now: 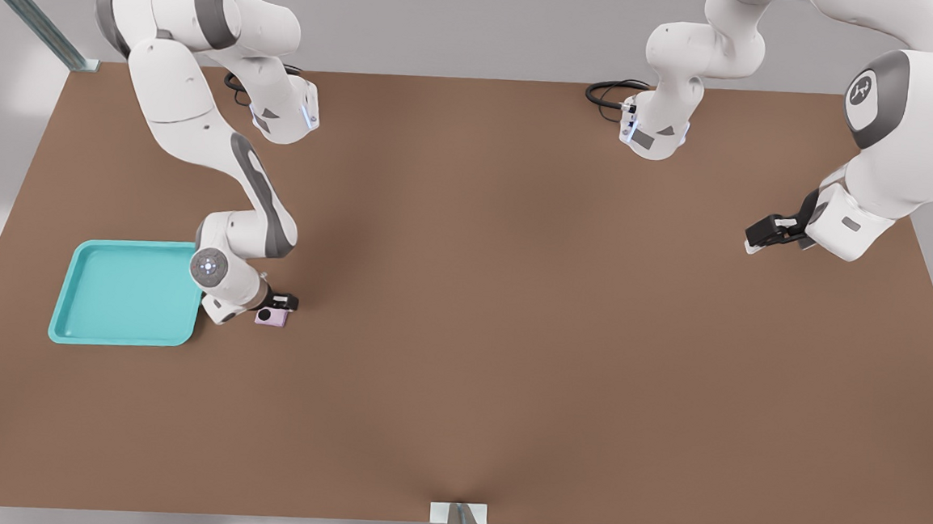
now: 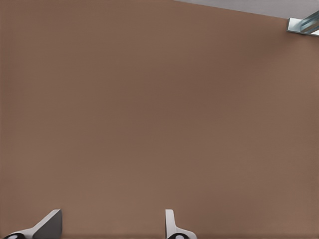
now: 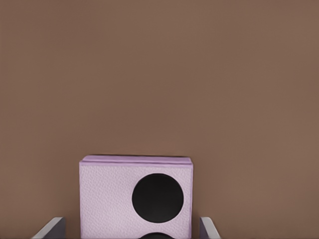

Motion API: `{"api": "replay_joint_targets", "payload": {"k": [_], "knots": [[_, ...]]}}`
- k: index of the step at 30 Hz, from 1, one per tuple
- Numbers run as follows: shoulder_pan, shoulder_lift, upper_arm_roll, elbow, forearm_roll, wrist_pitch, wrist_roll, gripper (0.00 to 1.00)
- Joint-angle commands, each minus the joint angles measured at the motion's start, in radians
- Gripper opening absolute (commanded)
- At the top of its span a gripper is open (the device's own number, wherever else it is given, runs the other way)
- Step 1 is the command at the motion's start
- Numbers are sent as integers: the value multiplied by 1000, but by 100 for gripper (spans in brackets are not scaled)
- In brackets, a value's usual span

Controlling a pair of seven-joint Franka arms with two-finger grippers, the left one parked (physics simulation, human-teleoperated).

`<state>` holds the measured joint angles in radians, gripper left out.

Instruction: Keep left arm still and place phone on the tray with right arm

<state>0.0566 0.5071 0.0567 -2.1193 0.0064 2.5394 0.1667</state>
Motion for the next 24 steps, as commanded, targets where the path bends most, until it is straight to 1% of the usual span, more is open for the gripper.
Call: {"api": "replay_joint_targets", "payload": {"k": [1, 4, 7, 10, 11, 12, 16, 19, 20, 22, 24], "knots": [[0, 2, 0, 1, 9, 25, -85, 100], [2, 10, 0, 1, 9, 38, -84, 100], [2, 10, 0, 1, 9, 38, -84, 85], [2, 11, 0, 1, 9, 36, -84, 83], [2, 10, 0, 1, 9, 36, -84, 78], [2, 10, 0, 1, 9, 35, -84, 76], [2, -1, 0, 4, 7, 29, -85, 75], [-12, -65, 0, 15, -2, 15, -105, 75], [-34, -84, 0, 29, -8, -24, -108, 75], [-77, -108, 0, 30, -9, -33, -142, 75], [-135, -130, 12, 30, -52, -47, -144, 75]]}}
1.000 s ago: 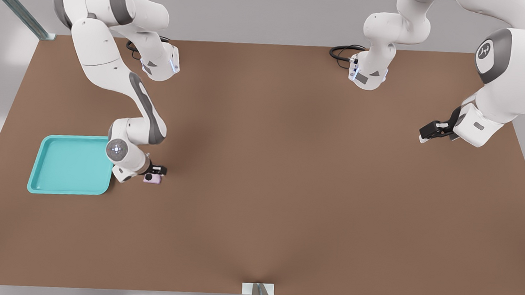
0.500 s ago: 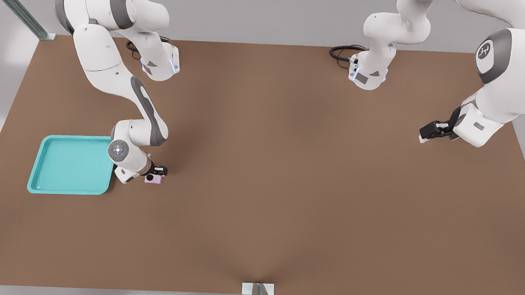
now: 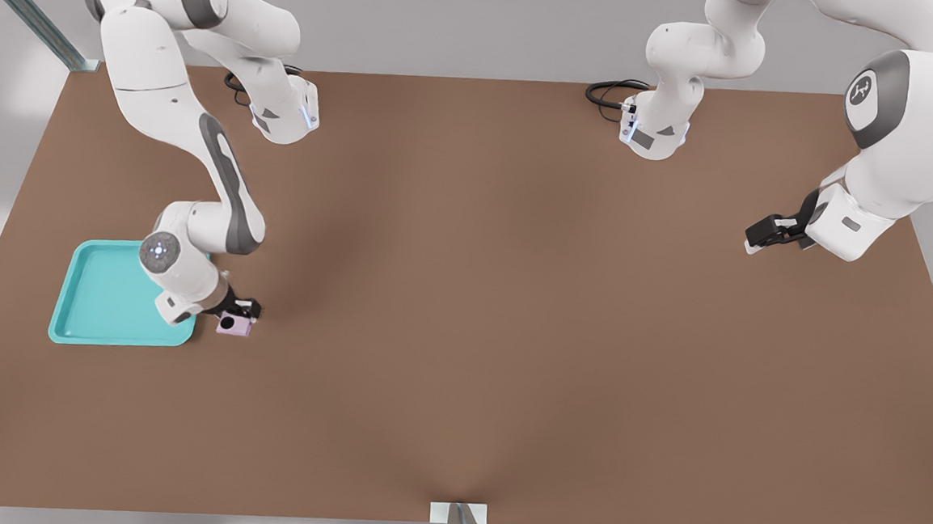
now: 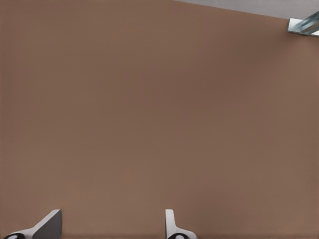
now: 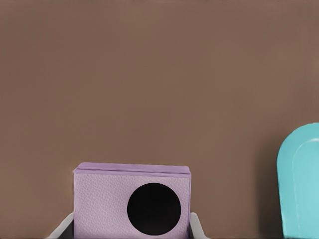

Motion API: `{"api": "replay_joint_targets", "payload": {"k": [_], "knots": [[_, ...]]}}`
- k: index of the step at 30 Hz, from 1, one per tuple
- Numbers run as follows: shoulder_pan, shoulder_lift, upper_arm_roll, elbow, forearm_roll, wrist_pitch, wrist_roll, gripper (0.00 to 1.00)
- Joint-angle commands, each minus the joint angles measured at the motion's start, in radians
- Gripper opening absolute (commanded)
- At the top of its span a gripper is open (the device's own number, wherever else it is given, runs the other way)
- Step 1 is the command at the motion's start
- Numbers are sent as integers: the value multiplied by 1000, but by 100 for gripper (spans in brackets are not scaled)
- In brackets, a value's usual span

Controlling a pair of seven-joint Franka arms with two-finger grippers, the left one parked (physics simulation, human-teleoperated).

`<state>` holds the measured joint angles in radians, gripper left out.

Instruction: Keep left arm still and place phone on the tray with right arm

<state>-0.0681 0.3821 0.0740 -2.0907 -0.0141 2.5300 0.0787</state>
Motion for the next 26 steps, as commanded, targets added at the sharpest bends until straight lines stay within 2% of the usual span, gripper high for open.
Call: {"api": "replay_joint_targets", "payload": {"k": [1, 6, 8, 9, 10, 13, 14, 15, 16, 17, 20, 21, 23, 24, 26], "knots": [[-58, -28, 27, 0, -49, -37, -63, 75], [-283, -117, 50, -11, -78, -129, -252, 75], [-375, -128, 87, -35, -89, -129, -298, 76], [-404, -131, 101, -51, -89, -129, -303, 83], [-406, -121, 102, -51, -87, -129, -303, 100], [-398, -120, 101, -45, -87, -126, -298, 100], [-374, -147, 99, -31, -86, -131, -297, 100], [-305, -195, 67, 42, -86, -241, -297, 100], [-122, -216, -46, 262, -84, -548, -280, 100], [-46, -270, -85, 267, -83, -568, -249, 100], [37, -316, -95, 492, -56, -815, -185, 100], [37, -305, -94, 543, -53, -813, -160, 100], [47, -301, -72, 543, -10, -823, -82, 100], [103, -289, -117, 544, -7, -853, -114, 100], [105, -292, -108, 543, -12, -855, -123, 100]]}}
